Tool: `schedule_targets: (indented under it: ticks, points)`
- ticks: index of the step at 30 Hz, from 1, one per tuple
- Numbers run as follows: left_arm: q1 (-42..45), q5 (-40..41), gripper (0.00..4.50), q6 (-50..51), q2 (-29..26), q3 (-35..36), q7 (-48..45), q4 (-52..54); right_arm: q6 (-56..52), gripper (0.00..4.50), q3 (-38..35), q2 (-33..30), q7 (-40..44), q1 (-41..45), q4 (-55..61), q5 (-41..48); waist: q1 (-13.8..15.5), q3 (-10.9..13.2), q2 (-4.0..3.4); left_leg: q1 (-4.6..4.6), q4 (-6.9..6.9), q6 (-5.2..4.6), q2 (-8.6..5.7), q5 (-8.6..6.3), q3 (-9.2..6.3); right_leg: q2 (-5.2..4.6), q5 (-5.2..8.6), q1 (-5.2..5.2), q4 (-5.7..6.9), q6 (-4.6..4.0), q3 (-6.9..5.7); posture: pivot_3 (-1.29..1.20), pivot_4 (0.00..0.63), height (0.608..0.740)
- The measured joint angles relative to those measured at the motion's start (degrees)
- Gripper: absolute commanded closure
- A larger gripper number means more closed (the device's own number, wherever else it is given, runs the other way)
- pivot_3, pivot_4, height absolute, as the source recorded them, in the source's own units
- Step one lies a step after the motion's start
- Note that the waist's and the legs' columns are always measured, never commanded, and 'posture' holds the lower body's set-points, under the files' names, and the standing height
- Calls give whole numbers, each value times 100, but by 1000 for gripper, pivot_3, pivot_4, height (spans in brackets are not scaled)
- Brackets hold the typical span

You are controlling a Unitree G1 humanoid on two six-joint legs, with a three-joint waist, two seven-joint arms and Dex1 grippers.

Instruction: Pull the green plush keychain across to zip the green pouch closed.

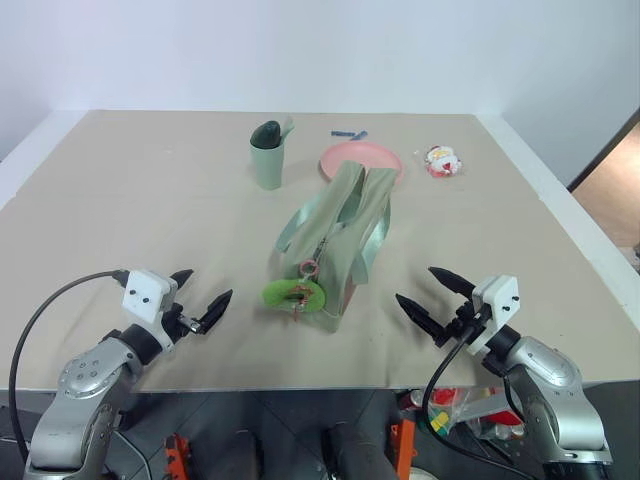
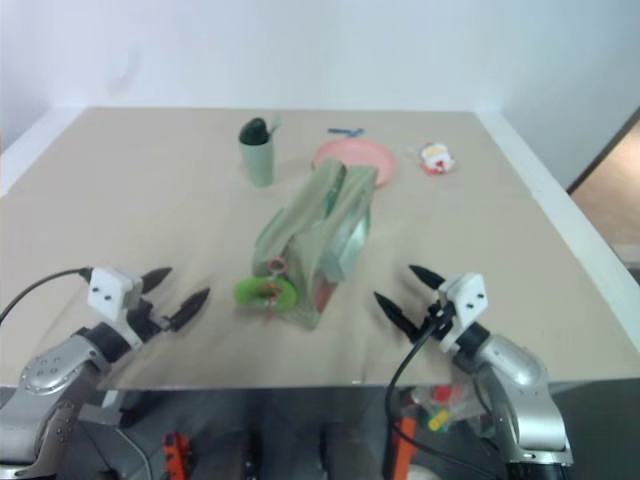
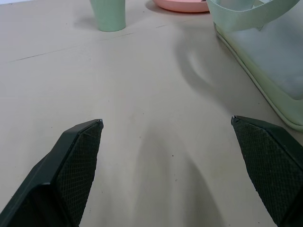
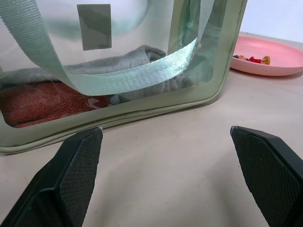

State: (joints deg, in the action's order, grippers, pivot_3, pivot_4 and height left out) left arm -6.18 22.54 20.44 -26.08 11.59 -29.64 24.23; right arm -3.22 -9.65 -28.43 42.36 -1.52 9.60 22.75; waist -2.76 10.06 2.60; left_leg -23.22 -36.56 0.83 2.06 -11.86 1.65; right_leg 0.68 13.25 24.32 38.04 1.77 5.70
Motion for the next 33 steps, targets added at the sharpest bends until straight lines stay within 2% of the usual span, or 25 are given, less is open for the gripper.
schedule_targets:
  ticks: [19, 23, 26, 29, 31, 33]
  points:
    - [246, 297, 0, 217, -212, -62, -350, 77, -74, 29, 32, 0, -47, 142, 72, -3, 0, 0, 0, -1, 0, 0, 0, 0, -1, 0, 0, 0, 0, 0, -1, 0, 150, 740]
    - [459, 864, 0, 506, -454, -12, -641, 251, -182, 29, 29, -36, -58, 145, 232, 25, 1, 0, 0, -3, 0, 0, 0, 0, -3, 1, 0, 1, 0, 0, -4, 0, 150, 740]
    - [983, 1844, 0, 1146, -1207, 174, -1121, 736, -591, 29, 24, -462, -26, 429, 500, 116, -3, 11, -13, -5, -8, 0, 1, 1, -1, 0, -2, 3, 4, 2, -1, 0, 150, 740]
    - [1541, 2773, 0, 1752, -1719, 247, -1354, 1088, -875, 29, -58, -1276, 196, 1253, 575, 112, -24, 27, -40, 6, -11, -1, -19, 1, 8, -6, -9, 1, 3, 14, 26, 0, 150, 740]
    - [1752, 3149, 0, 2059, -1913, 224, -1425, 1123, -691, 29, -22, -1929, 641, 1844, 390, -99, -19, 28, -40, 5, -10, -1, -21, 2, 11, -5, -8, -1, 1, 15, 18, 0, 150, 740]
    - [1902, 3275, 0, 2219, -2033, 166, -1461, 1123, -60, 29, 179, -2452, 1150, 2509, -80, -536, -17, 29, -38, 4, -5, -2, -20, 1, 6, -4, -4, 0, 0, 11, 10, 0, 150, 740]
